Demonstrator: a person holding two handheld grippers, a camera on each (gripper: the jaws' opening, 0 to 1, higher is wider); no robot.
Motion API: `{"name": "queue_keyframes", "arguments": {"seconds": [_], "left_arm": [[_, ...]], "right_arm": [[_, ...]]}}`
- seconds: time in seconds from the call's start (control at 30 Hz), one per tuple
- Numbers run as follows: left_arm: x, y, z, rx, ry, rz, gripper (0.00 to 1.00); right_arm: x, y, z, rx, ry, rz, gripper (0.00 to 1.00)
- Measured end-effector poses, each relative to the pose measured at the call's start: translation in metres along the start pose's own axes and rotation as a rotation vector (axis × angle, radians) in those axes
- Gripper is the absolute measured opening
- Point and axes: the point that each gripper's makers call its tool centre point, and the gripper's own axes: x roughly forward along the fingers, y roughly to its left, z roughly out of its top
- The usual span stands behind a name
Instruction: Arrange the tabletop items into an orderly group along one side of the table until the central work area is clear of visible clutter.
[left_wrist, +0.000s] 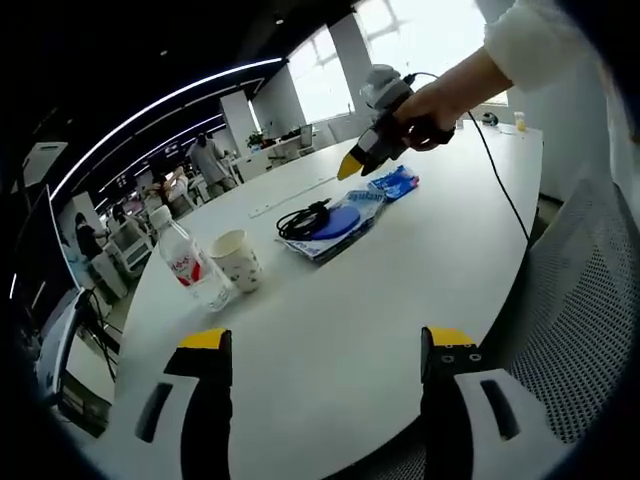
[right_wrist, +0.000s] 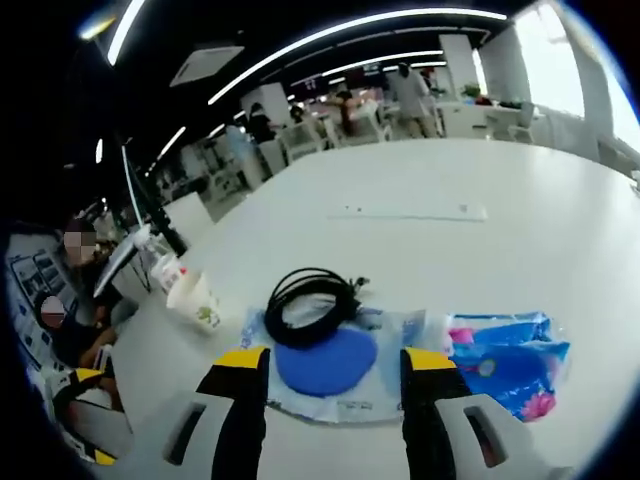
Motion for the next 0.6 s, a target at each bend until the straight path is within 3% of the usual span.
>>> {"name": "queue_keyframes", "arguments": {"seconds": [0.17,0.4,0.6], "left_arm": [[0.001,-0.002,-0.004,0.005,0.017,-0.011,0.76],[0.001,-0.003,-0.009,0.008,0.039,-0.018,0.75],[0.001,-0.002,-0.01,0.008,0.04,-0.015,0.74]], "right_arm": [[0.019,-0.002,0.007,0.058,-0.002,-0.013,0.53],[0.046,0.004,0.006,0.06,0.042,-0.004,0.54],[0.055,0.003,0.001,0.048,0.067,-0.02,0.54]]}}
